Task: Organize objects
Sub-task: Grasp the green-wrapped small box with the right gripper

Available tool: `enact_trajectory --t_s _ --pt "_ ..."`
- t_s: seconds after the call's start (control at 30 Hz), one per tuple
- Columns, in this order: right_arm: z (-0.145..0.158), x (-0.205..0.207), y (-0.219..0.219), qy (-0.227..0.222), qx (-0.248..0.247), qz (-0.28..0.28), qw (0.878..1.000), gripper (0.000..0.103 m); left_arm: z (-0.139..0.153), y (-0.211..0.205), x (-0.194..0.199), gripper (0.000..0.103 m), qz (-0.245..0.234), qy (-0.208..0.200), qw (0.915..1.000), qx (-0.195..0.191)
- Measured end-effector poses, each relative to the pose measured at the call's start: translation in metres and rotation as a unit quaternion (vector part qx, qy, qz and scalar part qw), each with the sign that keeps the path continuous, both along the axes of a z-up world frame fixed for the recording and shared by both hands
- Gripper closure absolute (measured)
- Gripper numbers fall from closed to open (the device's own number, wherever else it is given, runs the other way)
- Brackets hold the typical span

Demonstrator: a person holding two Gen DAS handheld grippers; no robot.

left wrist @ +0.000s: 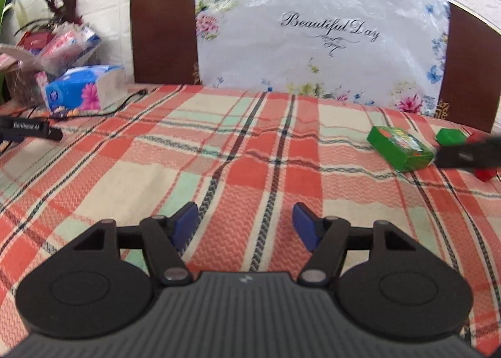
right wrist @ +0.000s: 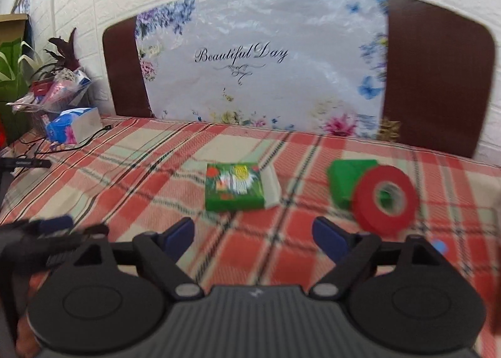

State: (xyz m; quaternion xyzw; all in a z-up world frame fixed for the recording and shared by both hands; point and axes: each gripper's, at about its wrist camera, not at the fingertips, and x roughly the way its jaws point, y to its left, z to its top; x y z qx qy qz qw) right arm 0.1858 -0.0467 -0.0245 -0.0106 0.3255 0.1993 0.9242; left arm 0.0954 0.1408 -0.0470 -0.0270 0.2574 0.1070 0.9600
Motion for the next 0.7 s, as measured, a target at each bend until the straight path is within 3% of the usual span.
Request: enact_trajectory --t_s 0.2,0.27,0.3,0.33,0.47,0.6,0.7 --pt "-0.036 0.055 0.028 0.027 -0.034 0.000 0.999 0.002 -0.001 0.002 0.000 0.035 0.008 -0.009 0.9999 0.000" --pt "-0.037 0.047 0.033 0.007 -0.051 -0.001 0.999 0.015 -0.001 0.002 0.001 0.035 0.009 -0.011 0.9999 0.002" --pt "-0.033 0.043 0.032 0.005 -0.045 0.007 0.999 0.040 -0.001 0.002 0.002 0.035 0.009 -0.012 0.9999 0.003" --pt "-0.031 0.039 0.031 0.008 -0.050 0.006 0.999 0.041 -0.001 0.002 0.002 0.035 0.010 -0.011 0.9999 0.002" --pt "-0.028 -0.005 0.019 0.009 -0.074 0.018 0.997 0.042 -0.001 0.004 0.003 0.035 0.011 -0.006 0.9999 -0.006" --pt "-0.027 -0.088 -0.005 0.008 -0.092 0.059 0.994 0.041 -0.002 0.004 0.006 0.035 0.007 0.008 0.9999 -0.008" --pt "-0.026 -0.145 -0.044 -0.003 -0.105 0.048 0.993 0.041 -0.003 -0.002 0.009 0.034 -0.002 0.023 0.9997 0.007"
